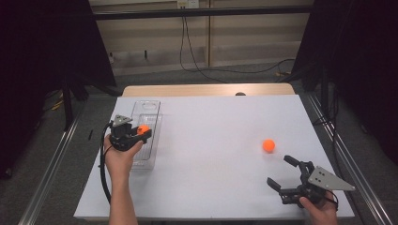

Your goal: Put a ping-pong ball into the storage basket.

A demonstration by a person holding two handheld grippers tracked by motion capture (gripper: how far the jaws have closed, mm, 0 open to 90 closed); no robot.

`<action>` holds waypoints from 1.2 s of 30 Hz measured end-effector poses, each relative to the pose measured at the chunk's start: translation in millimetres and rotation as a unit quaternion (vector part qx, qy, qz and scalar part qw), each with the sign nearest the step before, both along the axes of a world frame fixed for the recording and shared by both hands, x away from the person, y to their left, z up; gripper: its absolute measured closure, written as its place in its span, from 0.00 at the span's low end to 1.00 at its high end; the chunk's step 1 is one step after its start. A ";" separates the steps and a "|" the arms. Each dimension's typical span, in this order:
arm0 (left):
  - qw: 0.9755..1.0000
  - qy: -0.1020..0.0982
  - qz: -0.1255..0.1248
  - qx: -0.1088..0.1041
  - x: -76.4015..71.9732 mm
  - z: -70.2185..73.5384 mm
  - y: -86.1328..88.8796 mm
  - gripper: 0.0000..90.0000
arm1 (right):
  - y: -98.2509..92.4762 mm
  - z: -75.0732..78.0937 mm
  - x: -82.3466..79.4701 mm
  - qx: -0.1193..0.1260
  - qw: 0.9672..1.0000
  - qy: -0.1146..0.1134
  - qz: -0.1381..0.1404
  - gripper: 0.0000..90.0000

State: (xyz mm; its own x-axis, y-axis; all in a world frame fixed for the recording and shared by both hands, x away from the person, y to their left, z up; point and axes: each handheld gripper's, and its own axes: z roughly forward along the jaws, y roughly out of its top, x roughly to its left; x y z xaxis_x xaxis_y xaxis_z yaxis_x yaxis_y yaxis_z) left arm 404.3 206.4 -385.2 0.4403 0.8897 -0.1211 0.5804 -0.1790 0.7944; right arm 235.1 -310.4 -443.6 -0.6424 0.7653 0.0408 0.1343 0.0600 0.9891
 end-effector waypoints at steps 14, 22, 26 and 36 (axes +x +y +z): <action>1.000 0.007 0.012 0.019 2.1 -5.8 2.4 0.56 | 0.0 -0.2 0.2 -0.002 1.000 -0.001 0.001 0.02; 1.000 0.005 0.019 0.023 2.0 -5.8 2.8 0.56 | 0.0 -0.1 0.1 -0.001 1.000 0.000 0.001 0.02; 0.999 0.004 0.020 0.025 1.7 -5.3 2.8 0.50 | 0.0 0.1 -0.1 0.001 1.000 0.000 0.001 0.02; 1.000 -0.002 0.014 0.019 -1.2 -1.0 -4.8 0.43 | -0.2 0.4 -0.4 0.001 1.000 0.001 0.001 0.02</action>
State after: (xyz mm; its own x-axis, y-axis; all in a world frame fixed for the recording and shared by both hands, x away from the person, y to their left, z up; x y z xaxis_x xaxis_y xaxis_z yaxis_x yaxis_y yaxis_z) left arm 403.1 201.6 -386.3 0.4156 0.9055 -0.0857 0.5819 -0.1923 0.7902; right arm 234.8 -310.6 -443.3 -0.6439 0.7639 0.0440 0.1358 0.0575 0.9891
